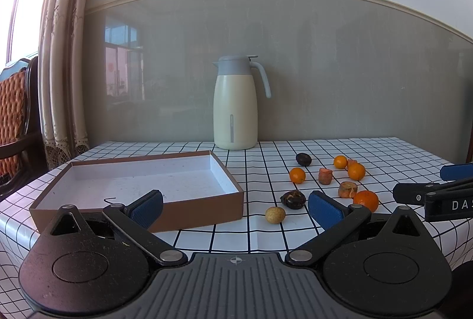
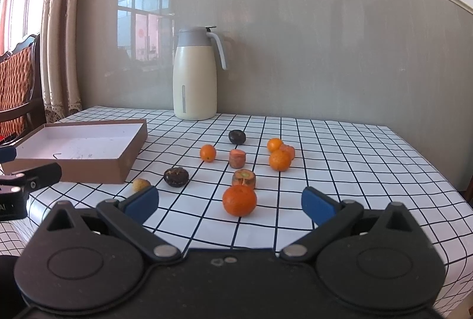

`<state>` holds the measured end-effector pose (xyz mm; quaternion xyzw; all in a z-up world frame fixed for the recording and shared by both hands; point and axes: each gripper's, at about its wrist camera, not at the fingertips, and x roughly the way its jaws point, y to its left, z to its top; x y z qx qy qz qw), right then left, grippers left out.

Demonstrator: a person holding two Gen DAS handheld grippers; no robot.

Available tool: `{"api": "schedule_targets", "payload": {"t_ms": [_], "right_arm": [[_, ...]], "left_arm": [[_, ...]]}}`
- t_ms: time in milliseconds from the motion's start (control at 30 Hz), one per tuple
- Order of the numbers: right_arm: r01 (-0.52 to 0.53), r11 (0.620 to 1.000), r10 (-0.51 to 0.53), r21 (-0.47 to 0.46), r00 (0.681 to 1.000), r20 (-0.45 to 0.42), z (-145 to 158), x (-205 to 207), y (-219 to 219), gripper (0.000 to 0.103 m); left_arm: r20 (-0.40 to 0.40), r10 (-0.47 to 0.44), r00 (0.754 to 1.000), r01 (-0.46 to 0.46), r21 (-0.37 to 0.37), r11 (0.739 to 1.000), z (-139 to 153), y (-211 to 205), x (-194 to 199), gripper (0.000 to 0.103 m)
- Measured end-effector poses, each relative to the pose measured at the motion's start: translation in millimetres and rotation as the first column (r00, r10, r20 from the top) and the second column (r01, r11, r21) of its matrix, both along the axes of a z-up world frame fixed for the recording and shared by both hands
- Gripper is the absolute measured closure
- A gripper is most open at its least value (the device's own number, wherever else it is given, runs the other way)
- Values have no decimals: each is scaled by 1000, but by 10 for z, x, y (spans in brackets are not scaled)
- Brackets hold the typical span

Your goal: Organize fruits

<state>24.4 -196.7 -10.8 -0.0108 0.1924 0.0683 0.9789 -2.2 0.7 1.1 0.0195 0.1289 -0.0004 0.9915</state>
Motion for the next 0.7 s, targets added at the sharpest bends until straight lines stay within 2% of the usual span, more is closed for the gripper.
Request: {"api": "schedule_targets", "payload": {"t_ms": [700], "right_arm": [[0,1000,0,-2,1000,0,2,-2,4,6]], "left_arm": [[4,8,1000,-8,-5,1000,-11,12,-9,0]]}}
